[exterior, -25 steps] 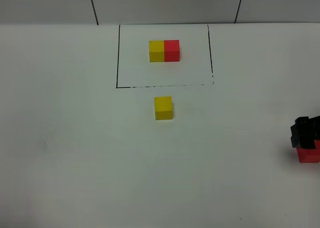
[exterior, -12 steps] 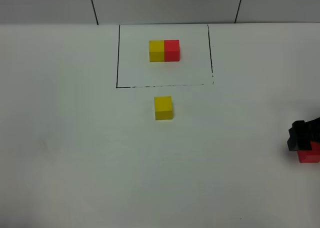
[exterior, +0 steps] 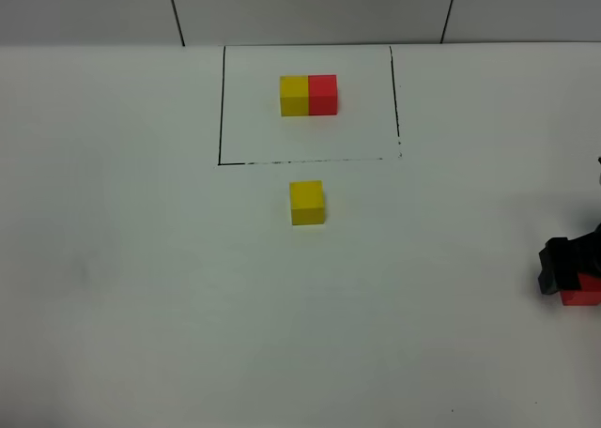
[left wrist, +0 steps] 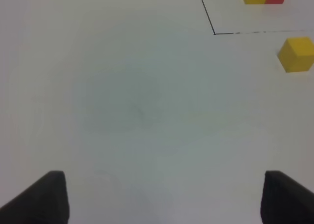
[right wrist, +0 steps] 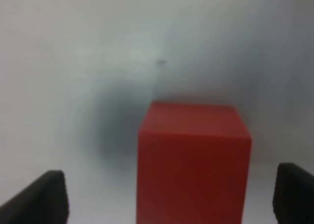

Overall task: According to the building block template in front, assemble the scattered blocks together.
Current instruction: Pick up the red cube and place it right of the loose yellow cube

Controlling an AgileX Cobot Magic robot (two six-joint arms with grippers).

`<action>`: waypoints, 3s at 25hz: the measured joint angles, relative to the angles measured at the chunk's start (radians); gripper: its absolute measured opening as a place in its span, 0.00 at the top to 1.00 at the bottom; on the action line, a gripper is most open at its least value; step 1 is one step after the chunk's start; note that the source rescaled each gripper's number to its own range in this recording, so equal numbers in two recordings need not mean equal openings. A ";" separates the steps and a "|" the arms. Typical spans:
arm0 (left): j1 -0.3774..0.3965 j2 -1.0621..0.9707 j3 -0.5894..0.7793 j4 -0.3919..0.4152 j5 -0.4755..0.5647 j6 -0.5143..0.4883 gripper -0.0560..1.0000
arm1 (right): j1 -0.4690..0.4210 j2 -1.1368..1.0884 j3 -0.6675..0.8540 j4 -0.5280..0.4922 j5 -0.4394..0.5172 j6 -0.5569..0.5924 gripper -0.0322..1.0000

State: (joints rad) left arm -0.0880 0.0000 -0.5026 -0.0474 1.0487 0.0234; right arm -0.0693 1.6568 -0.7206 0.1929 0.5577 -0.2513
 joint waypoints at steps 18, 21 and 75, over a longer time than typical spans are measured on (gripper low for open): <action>0.000 0.000 0.000 0.000 0.000 0.000 0.23 | -0.002 0.059 0.000 -0.020 -0.042 0.004 0.31; 0.000 0.000 0.000 0.000 0.000 0.000 0.23 | -0.002 0.059 0.000 -0.026 -0.042 0.004 0.41; 0.000 0.000 0.002 0.000 0.000 0.000 0.23 | 0.543 0.296 -0.791 -0.259 0.533 -0.611 0.96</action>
State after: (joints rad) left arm -0.0880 0.0000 -0.5007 -0.0474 1.0487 0.0234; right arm 0.4732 1.9528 -1.5115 -0.0664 1.0910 -0.8618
